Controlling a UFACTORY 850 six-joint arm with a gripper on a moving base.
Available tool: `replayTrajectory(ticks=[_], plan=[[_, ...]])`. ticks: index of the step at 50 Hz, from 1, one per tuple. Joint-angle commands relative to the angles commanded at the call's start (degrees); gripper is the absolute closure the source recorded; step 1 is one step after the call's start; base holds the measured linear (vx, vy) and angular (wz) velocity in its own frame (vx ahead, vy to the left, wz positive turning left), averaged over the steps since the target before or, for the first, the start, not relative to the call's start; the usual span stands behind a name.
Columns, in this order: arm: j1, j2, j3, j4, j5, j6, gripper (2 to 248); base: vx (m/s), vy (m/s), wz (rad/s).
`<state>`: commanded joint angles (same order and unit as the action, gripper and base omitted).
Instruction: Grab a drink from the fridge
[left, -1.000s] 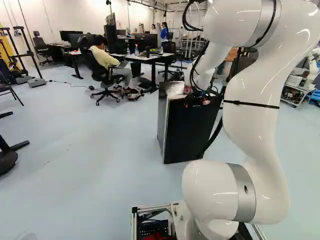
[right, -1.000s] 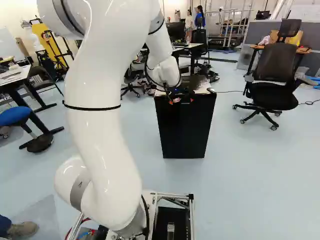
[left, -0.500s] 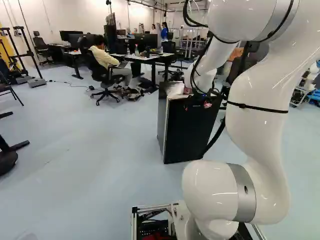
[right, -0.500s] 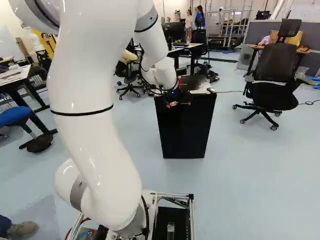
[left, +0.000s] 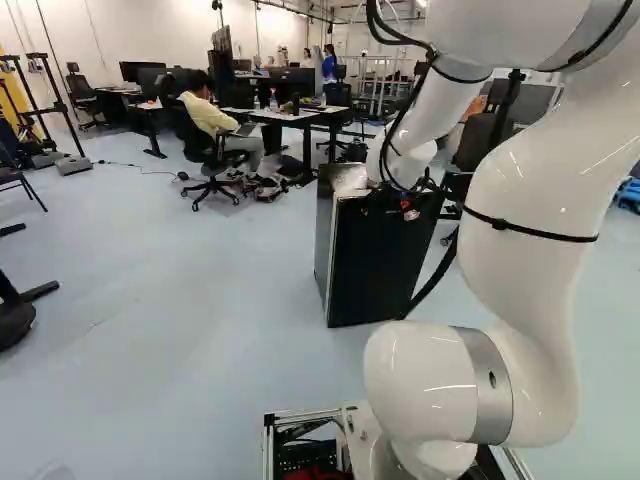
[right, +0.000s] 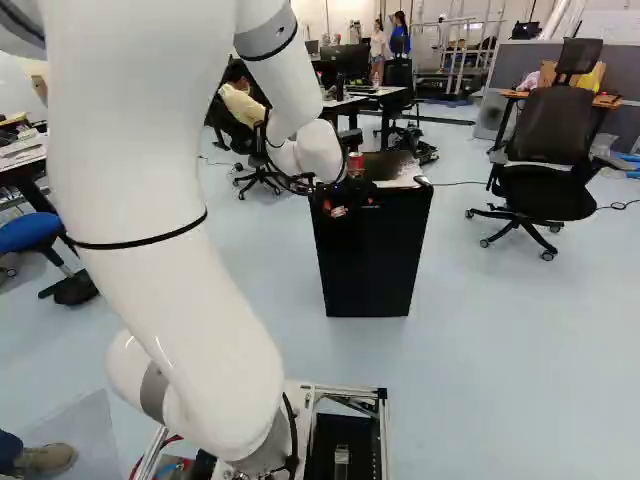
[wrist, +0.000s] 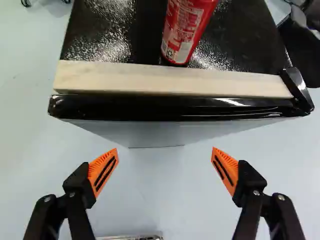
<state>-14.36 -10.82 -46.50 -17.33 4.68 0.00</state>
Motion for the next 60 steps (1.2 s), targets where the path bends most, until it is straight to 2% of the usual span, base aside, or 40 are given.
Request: replayTrajectory(ticks=[16,32,60], plan=[[1.86,0.80,0.91,0.08,9.64,0.00,3,0.000,0.000,0.000],[2.08,-2.00,-2.26,1.93,18.79,0.00,3,0.000,0.000,0.000],[0.64,-9.52,-10.11,7.35,23.13,0.00,3,0.000,0.000,0.000]])
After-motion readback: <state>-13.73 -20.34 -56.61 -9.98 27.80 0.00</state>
